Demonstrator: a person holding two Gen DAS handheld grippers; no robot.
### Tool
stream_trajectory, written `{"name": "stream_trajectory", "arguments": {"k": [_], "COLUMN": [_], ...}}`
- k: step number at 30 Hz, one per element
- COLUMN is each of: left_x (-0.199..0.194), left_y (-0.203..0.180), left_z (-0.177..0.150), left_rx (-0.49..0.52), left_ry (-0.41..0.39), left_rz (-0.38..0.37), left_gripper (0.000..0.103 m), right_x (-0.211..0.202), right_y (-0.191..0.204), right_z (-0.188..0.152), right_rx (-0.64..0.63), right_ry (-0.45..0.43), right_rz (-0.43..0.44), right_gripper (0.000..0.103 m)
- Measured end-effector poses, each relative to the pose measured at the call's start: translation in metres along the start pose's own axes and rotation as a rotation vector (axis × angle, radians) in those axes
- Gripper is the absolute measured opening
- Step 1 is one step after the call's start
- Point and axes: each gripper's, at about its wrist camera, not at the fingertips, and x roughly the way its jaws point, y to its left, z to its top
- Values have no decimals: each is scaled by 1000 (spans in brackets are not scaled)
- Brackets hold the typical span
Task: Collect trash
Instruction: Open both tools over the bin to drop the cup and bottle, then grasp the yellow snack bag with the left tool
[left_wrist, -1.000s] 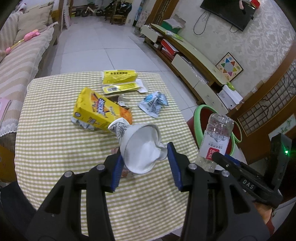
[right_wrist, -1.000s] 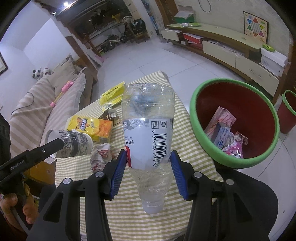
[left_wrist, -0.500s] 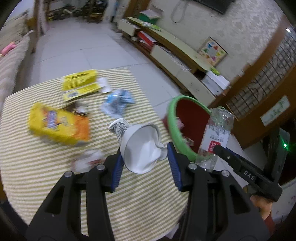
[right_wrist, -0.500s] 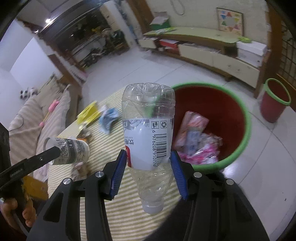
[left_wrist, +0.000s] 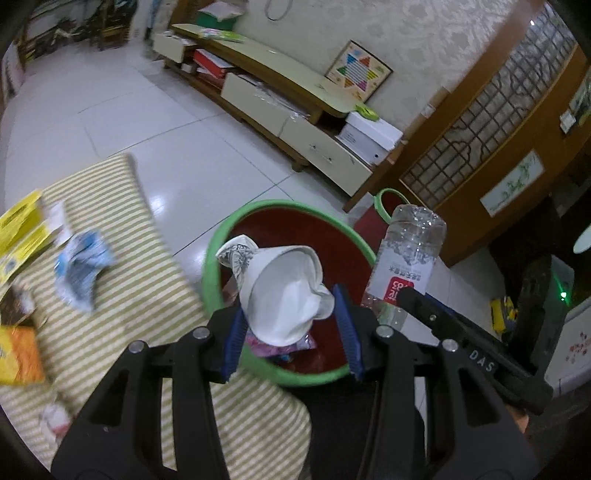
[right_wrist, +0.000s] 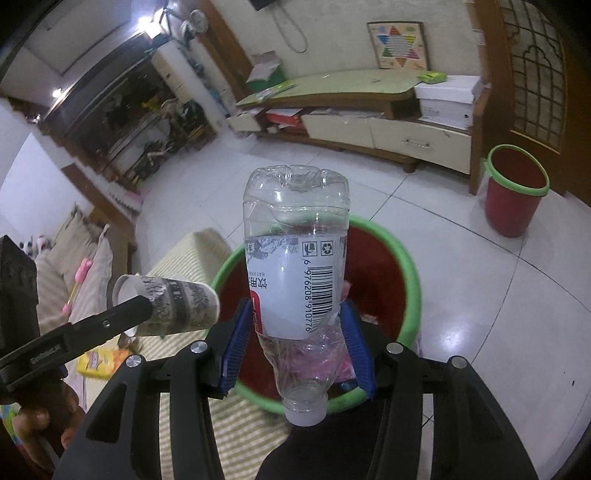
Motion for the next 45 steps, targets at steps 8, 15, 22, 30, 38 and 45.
{"name": "stream_trajectory", "arguments": {"k": [8,15,22,30,38,45], "left_x": [17,-11,-66,-91,-68,-54], "left_y": [-9,21,90,162,205,219], "left_z": [12,-15,-44,-50,-55,-63], "left_rx": [-8,-28,77,335,487,418], "left_ry": [-15,-27,-64,182,449,517], "left_rz": [-28,19,283,472,580,496], "left_gripper": [86,94,97,97,97,92], "right_x": [12,6,13,33,40,37], "right_y": [-4,1,29,57,55,58], "right_z": [12,-6,-41,-72,-79,-84], "right_rx": [-61,-51,-76,-52,-44,-65], "right_ry": [-12,9,119,197,214,231], "right_rz": [-66,-61,26,59,25,16], "right_gripper": [67,67,67,67,67,67]}}
